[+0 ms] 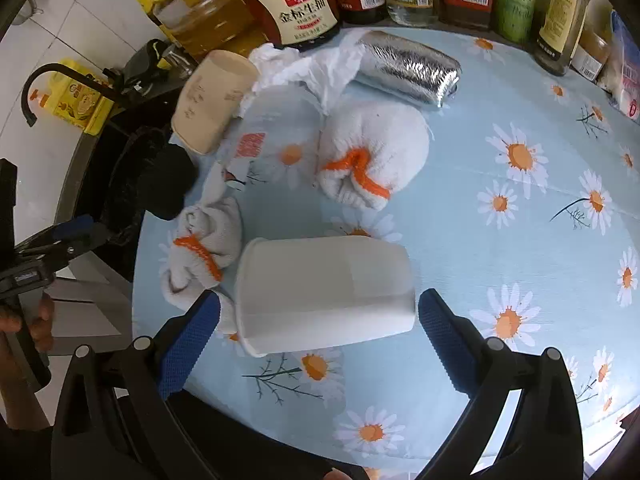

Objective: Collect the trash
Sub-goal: 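Close the right tool around the white paper cup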

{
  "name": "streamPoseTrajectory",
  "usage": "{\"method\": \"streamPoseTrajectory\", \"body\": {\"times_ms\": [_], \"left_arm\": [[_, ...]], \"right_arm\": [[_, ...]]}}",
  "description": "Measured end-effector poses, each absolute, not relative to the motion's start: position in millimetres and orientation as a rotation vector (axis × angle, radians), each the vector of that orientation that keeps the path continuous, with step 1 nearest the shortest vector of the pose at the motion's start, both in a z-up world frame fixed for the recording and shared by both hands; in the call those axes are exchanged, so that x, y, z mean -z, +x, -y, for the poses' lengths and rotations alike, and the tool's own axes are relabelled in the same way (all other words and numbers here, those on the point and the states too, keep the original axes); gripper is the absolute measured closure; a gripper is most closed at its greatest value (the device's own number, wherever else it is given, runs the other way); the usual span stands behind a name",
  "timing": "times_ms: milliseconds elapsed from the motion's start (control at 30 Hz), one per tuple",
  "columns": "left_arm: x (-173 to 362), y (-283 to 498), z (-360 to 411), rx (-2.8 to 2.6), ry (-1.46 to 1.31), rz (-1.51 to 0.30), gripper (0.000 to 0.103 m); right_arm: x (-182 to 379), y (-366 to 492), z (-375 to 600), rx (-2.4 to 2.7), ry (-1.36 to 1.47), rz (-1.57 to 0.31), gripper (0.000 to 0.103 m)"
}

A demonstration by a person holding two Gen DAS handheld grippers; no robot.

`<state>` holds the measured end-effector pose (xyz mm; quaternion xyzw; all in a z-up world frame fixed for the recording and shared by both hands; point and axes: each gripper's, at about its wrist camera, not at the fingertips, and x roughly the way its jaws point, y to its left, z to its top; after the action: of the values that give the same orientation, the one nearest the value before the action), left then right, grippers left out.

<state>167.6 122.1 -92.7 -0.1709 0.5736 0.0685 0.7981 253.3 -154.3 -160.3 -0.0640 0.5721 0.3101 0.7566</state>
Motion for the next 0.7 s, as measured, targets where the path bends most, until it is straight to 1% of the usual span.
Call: {"method": "streamPoseTrajectory", "body": {"times_ms": [400, 500, 700], "left_arm": [[100, 169, -107, -0.116, -0.375, -1.254, 0.007], [101, 170, -105, -0.109, -0.381, -1.26, 0.007], [104, 173, -97, -0.093, -0.385, -1.265, 0.007]], "right_arm": [[181, 260, 151, -0.683, -0.126, -1.302, 0.005], [182, 261, 153, -0.691, -0.123, -1.301, 0.008], [181, 261, 157, -0.691, -0.115, -1.299, 0.009]]}}
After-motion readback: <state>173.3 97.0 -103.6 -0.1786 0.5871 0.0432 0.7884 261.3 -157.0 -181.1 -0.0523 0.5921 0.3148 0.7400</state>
